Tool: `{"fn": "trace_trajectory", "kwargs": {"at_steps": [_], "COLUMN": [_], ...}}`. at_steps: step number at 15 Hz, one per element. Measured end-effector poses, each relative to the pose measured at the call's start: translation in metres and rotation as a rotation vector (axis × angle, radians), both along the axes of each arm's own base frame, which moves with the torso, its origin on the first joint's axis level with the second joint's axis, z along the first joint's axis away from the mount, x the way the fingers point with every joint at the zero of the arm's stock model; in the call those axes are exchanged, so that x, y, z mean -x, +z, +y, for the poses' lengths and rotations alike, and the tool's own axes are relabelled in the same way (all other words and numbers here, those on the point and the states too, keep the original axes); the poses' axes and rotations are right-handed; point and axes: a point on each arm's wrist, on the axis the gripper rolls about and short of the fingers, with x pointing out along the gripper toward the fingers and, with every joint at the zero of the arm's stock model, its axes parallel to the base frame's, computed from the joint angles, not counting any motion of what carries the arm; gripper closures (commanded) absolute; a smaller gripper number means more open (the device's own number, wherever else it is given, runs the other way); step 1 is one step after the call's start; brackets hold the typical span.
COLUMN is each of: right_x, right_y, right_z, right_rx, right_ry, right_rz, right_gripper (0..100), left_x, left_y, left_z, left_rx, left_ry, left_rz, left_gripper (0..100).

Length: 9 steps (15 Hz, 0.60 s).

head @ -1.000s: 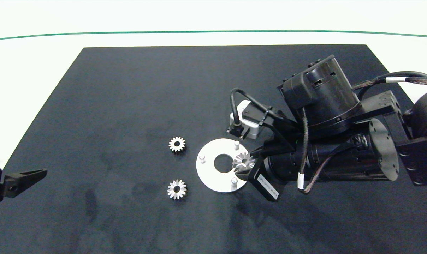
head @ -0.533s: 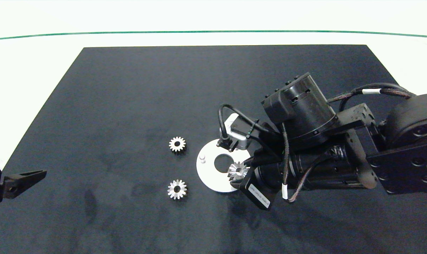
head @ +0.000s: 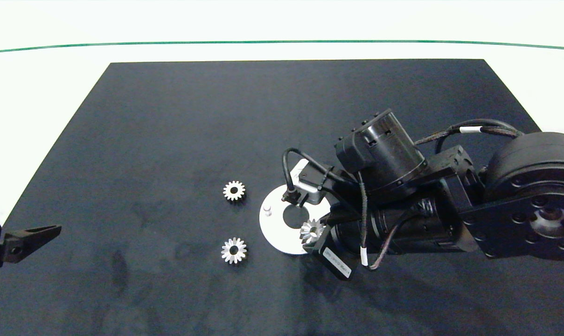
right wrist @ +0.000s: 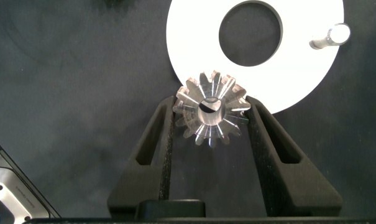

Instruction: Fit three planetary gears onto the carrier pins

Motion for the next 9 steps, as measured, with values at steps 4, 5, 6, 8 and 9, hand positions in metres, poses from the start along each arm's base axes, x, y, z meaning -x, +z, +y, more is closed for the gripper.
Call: {"fn": "trace_trajectory", "kwargs": {"at_steps": [4, 5, 6, 8, 9], "right_x": [-0.003, -0.0036, -0.0043, -0.0071, -0.0085], "right_y": [-0.0052, -0.0066, -0.0076, -0.0094, -0.0099], "right_z": [0.0028, 0.0035, 0.0041, 0.0042, 0.0039], "right_rx": [0.009, 0.012, 0.013, 0.015, 0.015], "right_ry": [-0.002, -0.001, -0.002, -0.008, -0.012], "right_rz": [0.009, 0.012, 0.014, 0.015, 0.015], "right_gripper": [69, 69, 69, 69, 69], "left_x": [0.0005, 0.0008, 0.0011, 0.0015, 0.0017], "left_y": [-0.0011, -0.0012, -0.0012, -0.0014, -0.0015], "left_z": [0.0, -0.0002, -0.0003, -0.0002, -0.0002], "left_rx": [-0.005, -0.006, -0.008, -0.011, -0.011], "left_ry": [-0.003, -0.005, -0.007, -0.006, -0.006], "left_rz": [0.004, 0.003, 0.003, 0.003, 0.003], "left_gripper": [0, 0, 0, 0, 0]}}
